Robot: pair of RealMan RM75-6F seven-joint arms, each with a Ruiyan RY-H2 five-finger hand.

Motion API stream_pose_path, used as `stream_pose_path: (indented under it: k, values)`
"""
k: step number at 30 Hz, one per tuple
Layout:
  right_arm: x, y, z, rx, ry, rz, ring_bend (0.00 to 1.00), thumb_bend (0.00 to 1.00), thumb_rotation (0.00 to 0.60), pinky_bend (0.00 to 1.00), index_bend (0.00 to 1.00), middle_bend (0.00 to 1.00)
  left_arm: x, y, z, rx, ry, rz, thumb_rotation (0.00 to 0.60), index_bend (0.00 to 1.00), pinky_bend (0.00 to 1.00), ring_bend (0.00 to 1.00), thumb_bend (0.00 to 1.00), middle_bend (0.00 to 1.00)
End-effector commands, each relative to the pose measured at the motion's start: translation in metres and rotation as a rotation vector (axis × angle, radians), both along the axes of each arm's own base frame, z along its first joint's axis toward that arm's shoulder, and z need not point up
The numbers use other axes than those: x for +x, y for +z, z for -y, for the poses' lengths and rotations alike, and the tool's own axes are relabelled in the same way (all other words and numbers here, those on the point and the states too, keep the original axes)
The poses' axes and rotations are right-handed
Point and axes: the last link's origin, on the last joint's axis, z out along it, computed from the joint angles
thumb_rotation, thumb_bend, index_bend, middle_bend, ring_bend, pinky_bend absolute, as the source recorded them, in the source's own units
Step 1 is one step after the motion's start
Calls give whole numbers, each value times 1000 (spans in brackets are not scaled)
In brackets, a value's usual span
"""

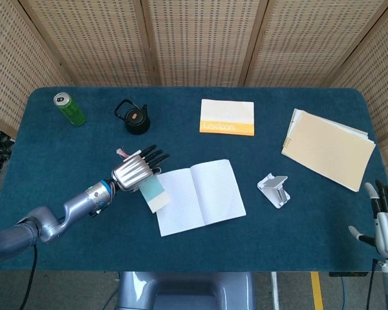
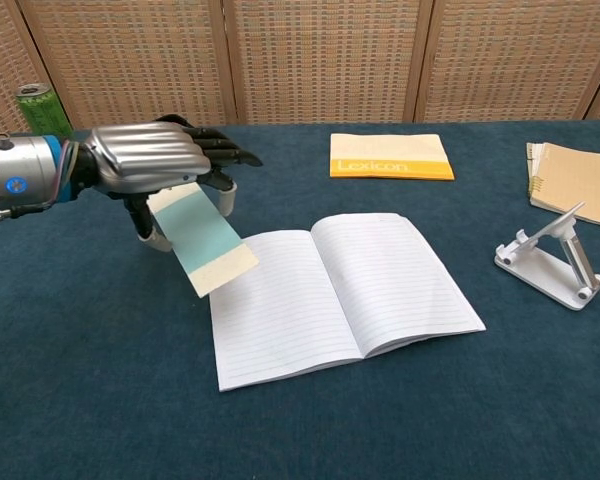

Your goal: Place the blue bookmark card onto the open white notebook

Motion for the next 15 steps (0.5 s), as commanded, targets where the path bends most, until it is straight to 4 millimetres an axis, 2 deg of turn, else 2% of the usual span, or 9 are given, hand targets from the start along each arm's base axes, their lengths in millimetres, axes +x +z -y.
stream_pose_path:
  k: [1, 3, 6, 15]
  values:
    - [0, 3, 0, -8, 1, 7, 0, 126, 600, 0, 54, 0, 21, -13, 3, -21, -64, -20, 600, 496, 0, 0, 129, 0]
    - [-1, 5, 0, -15, -1, 17, 0, 126, 600, 0, 54, 0, 37, -26, 8, -29, -148, -51, 600, 494, 0, 0, 129, 0]
    - [-2, 7, -1, -17, -3, 25, 0, 126, 600, 0, 54, 0, 44, -35, 10, -35, -188, -58, 600, 477, 0, 0, 130, 0]
    - [-3, 11, 0, -29, -5, 39, 0, 126, 600, 0, 54, 0, 54, -49, 16, -59, -229, -78, 600, 470, 0, 0, 129, 0]
